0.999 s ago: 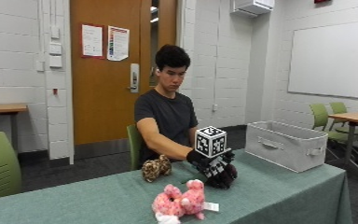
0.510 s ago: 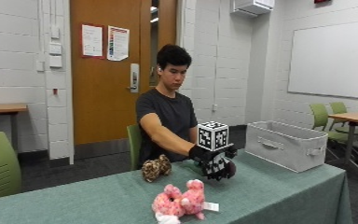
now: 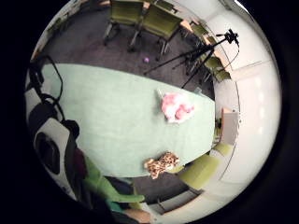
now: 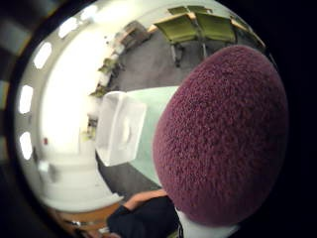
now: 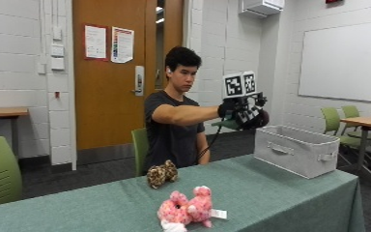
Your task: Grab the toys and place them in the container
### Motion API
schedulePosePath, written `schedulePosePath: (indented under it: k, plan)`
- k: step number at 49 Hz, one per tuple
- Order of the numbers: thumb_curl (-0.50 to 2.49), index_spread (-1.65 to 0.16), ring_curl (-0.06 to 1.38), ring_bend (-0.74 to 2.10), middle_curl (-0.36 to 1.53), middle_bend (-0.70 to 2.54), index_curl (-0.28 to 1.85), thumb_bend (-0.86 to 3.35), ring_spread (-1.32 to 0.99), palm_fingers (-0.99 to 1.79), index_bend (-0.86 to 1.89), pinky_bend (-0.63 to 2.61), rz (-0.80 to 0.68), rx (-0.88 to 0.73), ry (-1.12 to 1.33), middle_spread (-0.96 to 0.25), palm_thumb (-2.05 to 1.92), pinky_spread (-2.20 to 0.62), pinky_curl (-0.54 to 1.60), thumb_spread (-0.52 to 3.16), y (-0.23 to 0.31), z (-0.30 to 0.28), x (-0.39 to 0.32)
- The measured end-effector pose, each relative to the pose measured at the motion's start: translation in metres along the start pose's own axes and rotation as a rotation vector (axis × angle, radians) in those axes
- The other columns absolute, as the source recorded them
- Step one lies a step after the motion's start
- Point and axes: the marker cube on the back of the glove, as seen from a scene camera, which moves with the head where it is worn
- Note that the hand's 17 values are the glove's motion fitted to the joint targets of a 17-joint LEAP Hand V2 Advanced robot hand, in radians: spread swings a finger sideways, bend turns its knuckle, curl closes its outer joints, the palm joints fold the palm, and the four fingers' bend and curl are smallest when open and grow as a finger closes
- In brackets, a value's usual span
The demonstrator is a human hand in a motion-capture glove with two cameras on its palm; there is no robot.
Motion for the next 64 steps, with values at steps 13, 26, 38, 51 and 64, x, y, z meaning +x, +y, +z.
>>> schedulePosePath:
  k: [13, 26, 38, 51, 64]
  plan:
    - [0.86, -0.35, 0.51, 1.11, 0.65, 0.90, 0.25, 0.11, -0.44, 1.19, 0.47, 0.83, -0.313, 0.097, -0.029, -0.36, 0.59, -0.49, 0.40, 0.48, -0.014, -0.065, -0.153]
    - [0.95, -0.35, 0.53, 1.14, 0.67, 0.93, 0.32, 0.09, -0.44, 1.17, 0.50, 0.85, -0.417, 0.150, 0.026, -0.36, 0.58, -0.49, 0.41, 0.40, -0.025, -0.063, -0.340]
    - [1.02, -0.35, 0.54, 1.15, 0.67, 0.93, 0.35, 0.08, -0.44, 1.13, 0.44, 0.87, -0.597, 0.031, -0.095, -0.35, 0.59, -0.49, 0.42, 0.35, -0.034, -0.030, -0.357]
    - [0.78, -0.21, 0.45, 0.83, 0.51, 0.40, 0.18, -0.09, -0.19, -0.30, 0.00, 1.18, -0.582, -0.093, 0.076, -0.06, 0.16, -0.25, 0.49, 0.86, -0.030, -0.018, -0.346]
    - [0.53, -0.18, 0.31, 0.55, 0.45, 0.29, 0.19, -0.12, -0.11, -0.19, 0.15, 0.99, -0.468, -0.081, -0.019, 0.00, -0.13, -0.12, 0.39, 0.98, 0.003, -0.051, -0.308]
